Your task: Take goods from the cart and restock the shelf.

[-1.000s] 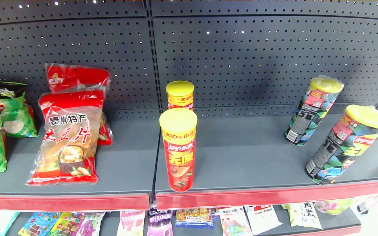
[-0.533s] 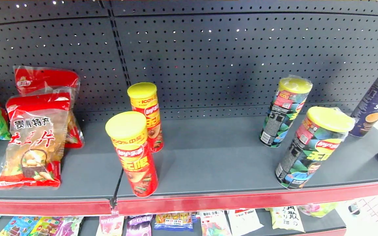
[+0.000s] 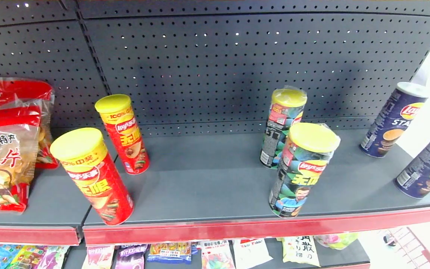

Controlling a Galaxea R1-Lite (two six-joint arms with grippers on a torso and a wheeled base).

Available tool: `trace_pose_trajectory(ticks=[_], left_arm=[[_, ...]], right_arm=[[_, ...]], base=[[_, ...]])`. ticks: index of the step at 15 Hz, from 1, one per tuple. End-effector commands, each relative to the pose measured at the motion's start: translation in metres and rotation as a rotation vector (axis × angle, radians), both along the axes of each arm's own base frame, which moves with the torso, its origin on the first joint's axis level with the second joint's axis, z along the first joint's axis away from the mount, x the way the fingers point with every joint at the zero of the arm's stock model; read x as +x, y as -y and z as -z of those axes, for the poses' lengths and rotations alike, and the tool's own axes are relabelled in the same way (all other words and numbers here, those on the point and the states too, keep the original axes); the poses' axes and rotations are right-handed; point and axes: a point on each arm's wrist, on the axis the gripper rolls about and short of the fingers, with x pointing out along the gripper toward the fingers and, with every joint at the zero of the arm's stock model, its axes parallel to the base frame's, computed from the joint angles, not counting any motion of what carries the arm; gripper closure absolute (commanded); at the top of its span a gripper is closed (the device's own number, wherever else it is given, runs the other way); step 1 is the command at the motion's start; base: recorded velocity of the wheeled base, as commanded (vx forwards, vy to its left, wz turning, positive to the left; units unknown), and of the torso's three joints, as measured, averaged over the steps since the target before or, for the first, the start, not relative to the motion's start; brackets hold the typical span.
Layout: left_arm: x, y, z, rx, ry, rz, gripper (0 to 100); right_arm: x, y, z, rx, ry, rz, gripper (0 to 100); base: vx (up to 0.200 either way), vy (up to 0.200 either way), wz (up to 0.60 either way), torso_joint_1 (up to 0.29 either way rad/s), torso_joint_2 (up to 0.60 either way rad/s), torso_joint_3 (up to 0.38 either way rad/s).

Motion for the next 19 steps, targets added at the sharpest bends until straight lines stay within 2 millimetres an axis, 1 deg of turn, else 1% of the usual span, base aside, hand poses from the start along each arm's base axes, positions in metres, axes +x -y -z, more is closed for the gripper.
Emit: trace_pose_trajectory(ticks=[1,6,19], left_arm=[[0.0002,0.0,0.0,0.0,-0.003,0.0,0],[0.0002,0.0,0.0,0.0,-0.003,0.0,0],[0.0002,0.0,0.0001,-0.001,-0.004,0.0,0]], right_arm=[[0.0001,0.0,0.0003,-0.001,-0.002,-0.001,0],[0.0001,0.0,0.0003,-0.001,-0.002,-0.001,0],[0.0001,0.0,0.0003,-0.002,-0.002,0.0,0]], base=[[0.0,-0.2,0.0,-0.002,0.0,0.002],[0.0,-0.2,0.0,0.0,0.0,0.001],[0.0,0.0,0.0,0.0,0.0,0.0]])
